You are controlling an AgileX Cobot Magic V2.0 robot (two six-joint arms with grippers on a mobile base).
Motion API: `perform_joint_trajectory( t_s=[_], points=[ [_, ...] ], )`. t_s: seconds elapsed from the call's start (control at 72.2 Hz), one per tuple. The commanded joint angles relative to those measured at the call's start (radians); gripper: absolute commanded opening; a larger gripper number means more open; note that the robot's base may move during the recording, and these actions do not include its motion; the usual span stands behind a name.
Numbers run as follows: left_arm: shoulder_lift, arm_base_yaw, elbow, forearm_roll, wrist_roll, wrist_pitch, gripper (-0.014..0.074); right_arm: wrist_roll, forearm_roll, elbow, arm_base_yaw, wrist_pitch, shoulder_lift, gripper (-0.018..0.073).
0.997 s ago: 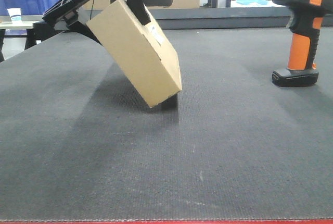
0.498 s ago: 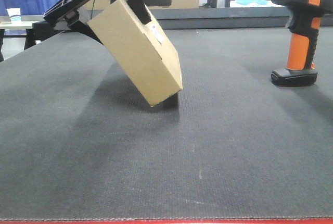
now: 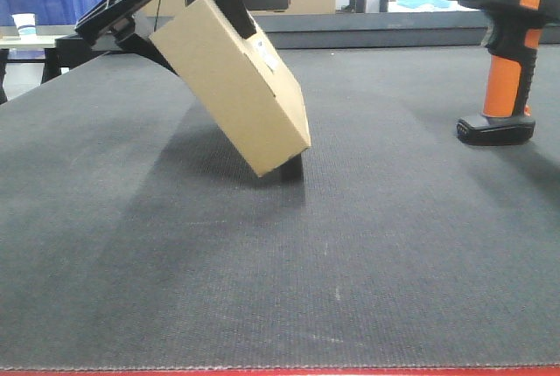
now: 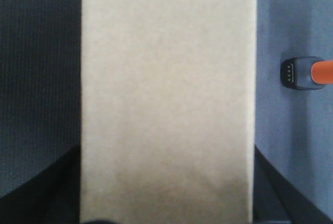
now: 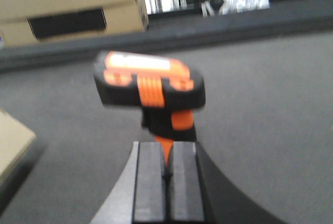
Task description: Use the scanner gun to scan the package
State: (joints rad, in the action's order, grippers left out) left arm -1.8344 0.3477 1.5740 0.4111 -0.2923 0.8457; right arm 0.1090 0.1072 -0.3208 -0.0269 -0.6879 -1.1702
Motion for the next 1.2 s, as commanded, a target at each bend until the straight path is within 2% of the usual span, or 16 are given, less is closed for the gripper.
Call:
perform_joint_trajectory(
  t_s=[0.0,0.388,0.678,1.191],
  points=[
    [0.01,0.007,0.005,0.016,-0.006,-0.016,-0.0111,0.014,-0.025,-0.008,0.0,-0.107,-0.079,-0.0161],
    [0.01,0.007,0.005,0.016,-0.006,-0.016,-0.0111,0.016,-0.056,-0.134,0.0,-0.257,-0.344,-0.0161],
    [0.01,0.007,0.005,0.016,-0.006,-0.016,-0.0111,0.016,-0.033,-0.15,-0.002,-0.3,-0.439,-0.0161],
    [0.003,0.007,0.002,0.016,-0.006,-0.017,-0.0111,0.021,-0.031,-0.25,-0.002,-0.244,-0.532,-0.0161]
  ],
)
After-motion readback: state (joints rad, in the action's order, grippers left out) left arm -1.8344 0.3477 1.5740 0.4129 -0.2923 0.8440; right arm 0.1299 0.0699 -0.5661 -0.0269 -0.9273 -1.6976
